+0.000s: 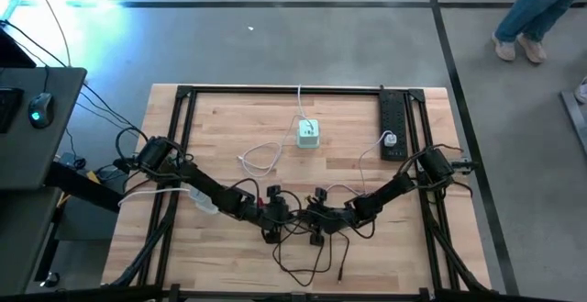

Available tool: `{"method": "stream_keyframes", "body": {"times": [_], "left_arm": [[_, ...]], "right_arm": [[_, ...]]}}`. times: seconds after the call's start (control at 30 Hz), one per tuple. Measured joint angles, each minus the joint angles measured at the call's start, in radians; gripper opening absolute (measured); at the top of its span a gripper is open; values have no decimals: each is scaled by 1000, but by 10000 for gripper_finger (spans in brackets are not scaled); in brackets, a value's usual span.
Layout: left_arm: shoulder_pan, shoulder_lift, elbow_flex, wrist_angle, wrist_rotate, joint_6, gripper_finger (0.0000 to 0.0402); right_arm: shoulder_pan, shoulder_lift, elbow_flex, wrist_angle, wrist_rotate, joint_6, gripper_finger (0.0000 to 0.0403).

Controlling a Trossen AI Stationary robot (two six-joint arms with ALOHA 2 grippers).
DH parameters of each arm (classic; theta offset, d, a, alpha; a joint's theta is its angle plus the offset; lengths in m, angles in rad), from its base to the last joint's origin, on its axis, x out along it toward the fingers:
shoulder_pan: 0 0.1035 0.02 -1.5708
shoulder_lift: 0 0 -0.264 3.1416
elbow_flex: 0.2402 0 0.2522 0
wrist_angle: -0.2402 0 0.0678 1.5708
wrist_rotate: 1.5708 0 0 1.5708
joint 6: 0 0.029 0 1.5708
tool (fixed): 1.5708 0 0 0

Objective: Insert USB
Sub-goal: Insert the black USB cable into the left white outlet extension

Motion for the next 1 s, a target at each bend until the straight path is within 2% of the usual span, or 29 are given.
{"method": "stream_keyframes", "body": {"times": [0.13, 0.27, 0.37, 0.5, 0.67, 0.83, 1.0], "left_arm": [[0, 1, 0, 17, -11, 1, 2], [0, 2, -1, 32, -14, 1, 1], [0, 2, -1, 34, -21, 1, 1], [-1, 3, -2, 47, -36, 3, 0], [-8, -15, -3, 34, -54, 18, 14], [-34, -167, 4, -167, -116, 3, 59], [-89, -338, 73, -489, -273, -119, 76]], "right_arm": [[-2, 1, 0, 9, -9, -4, 94], [-3, 1, 0, 22, -11, -6, 86], [-3, 1, 0, 24, -16, -7, 66], [-16, 4, 0, 27, -54, -7, 15], [-20, 14, 1, 31, -44, -7, 5], [-26, -19, 1, 25, -36, -59, 2], [-51, -57, 12, 23, -30, -101, 1]]}}
